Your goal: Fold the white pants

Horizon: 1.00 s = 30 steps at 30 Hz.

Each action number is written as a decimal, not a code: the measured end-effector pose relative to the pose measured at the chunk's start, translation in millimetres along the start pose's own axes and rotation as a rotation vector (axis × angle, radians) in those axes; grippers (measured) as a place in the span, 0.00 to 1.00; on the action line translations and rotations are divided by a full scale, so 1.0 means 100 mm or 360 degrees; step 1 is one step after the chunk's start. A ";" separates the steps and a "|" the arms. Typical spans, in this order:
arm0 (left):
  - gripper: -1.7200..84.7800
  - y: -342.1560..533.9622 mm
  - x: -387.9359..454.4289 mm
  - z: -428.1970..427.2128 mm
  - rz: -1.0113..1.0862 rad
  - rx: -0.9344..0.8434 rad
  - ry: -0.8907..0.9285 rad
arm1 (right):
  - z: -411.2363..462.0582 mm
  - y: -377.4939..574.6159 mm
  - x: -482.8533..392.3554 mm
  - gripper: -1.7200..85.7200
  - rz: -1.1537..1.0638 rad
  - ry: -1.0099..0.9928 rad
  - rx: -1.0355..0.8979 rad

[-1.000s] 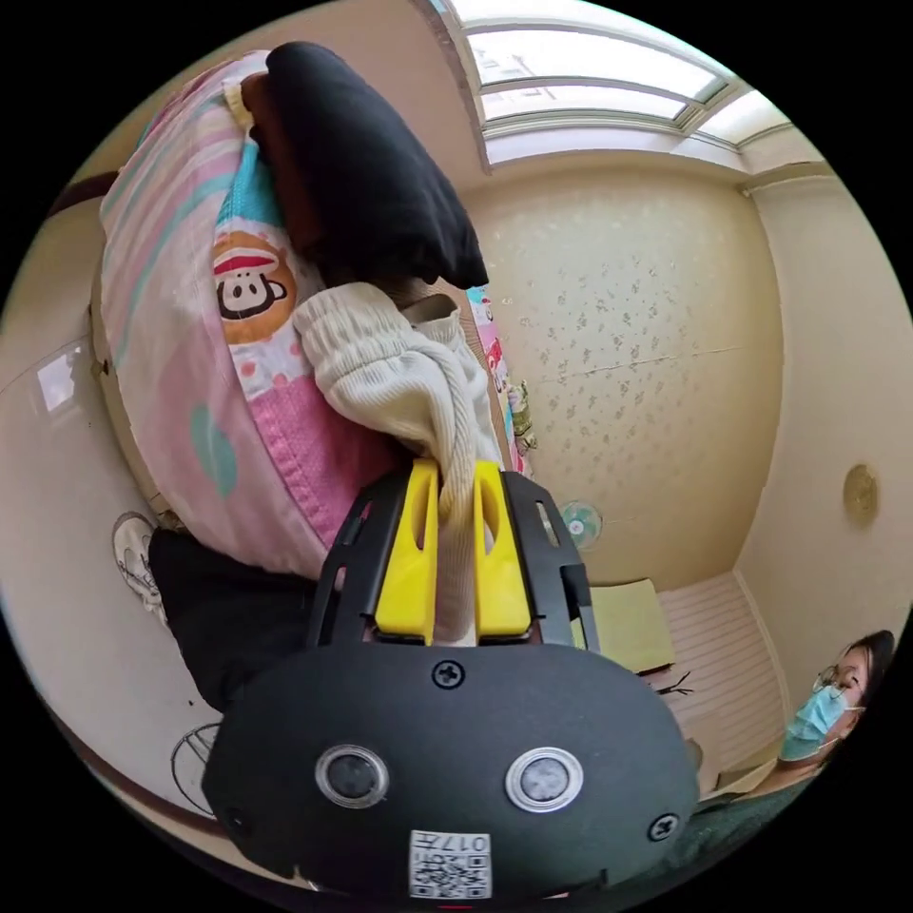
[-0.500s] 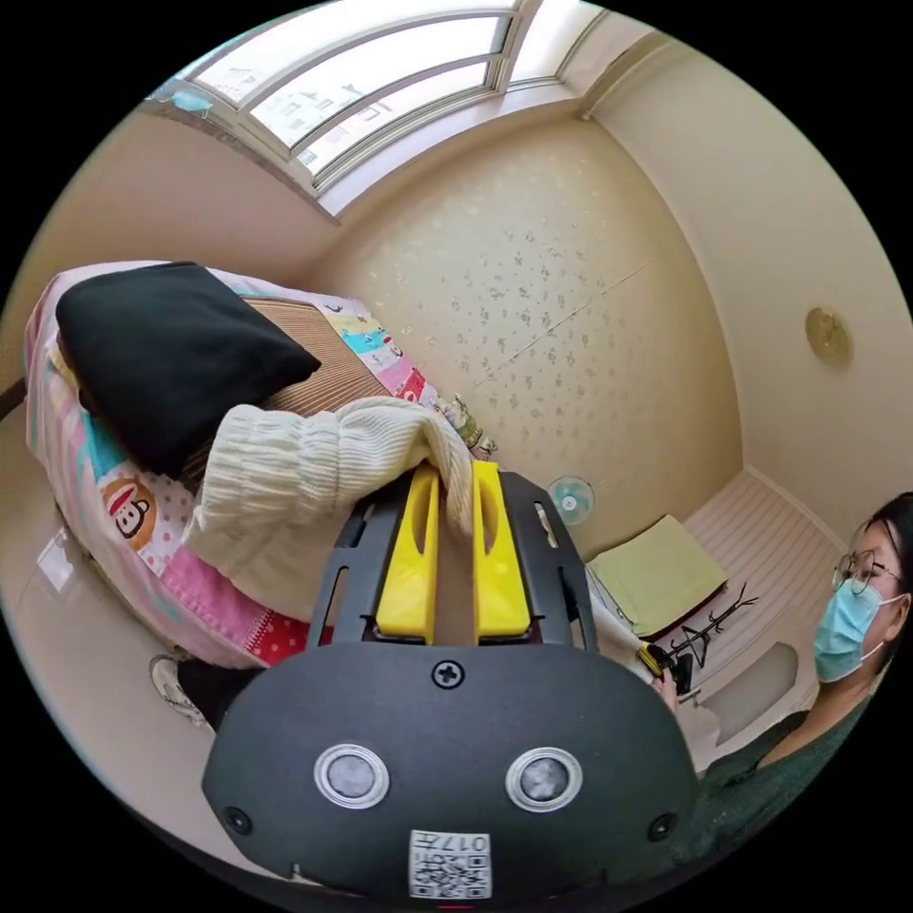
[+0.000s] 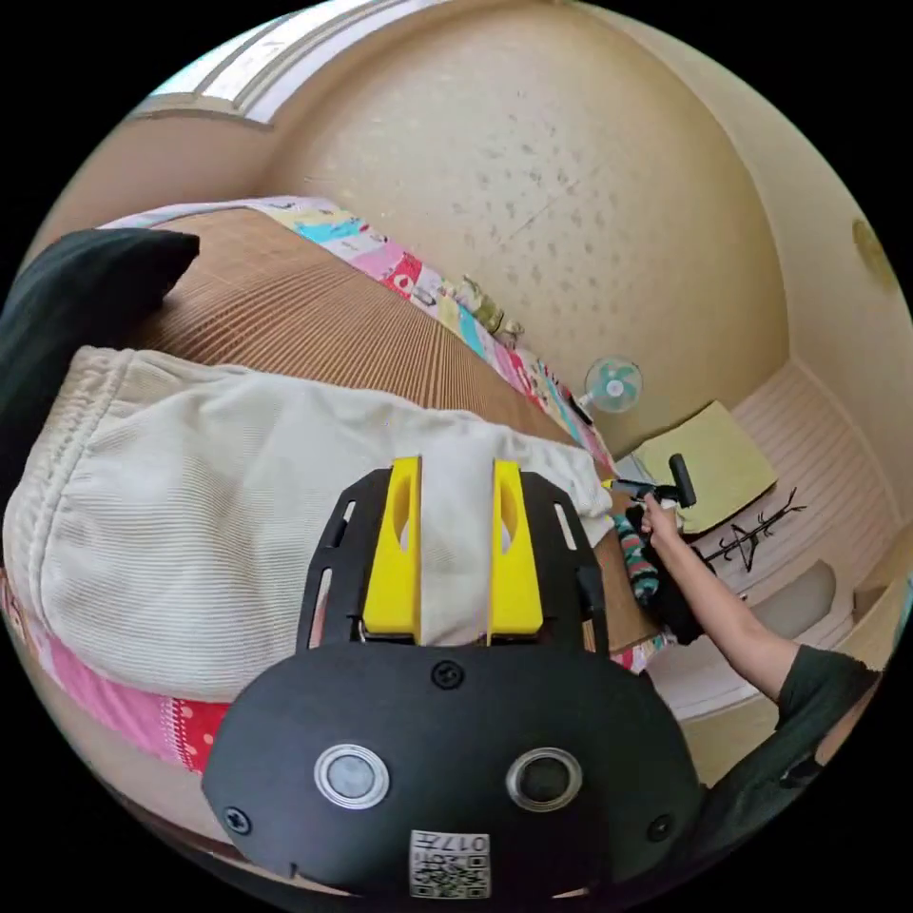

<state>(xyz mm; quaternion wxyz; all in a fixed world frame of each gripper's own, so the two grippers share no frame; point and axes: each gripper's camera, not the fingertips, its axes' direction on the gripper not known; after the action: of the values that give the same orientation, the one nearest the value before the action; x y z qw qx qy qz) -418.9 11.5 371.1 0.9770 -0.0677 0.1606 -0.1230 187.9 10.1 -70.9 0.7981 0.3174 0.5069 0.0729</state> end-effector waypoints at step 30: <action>0.15 1.33 1.25 0.41 0.0310 -0.0202 0.0250 | -1.69 3.91 0.27 0.06 0.0131 -0.0409 0.0969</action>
<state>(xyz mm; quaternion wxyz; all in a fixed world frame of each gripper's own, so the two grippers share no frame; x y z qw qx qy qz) -261.8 110.5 349.9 0.9625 -0.1035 0.2498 -0.0220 136.2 403.5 86.9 0.7205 0.5682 0.3872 -0.0903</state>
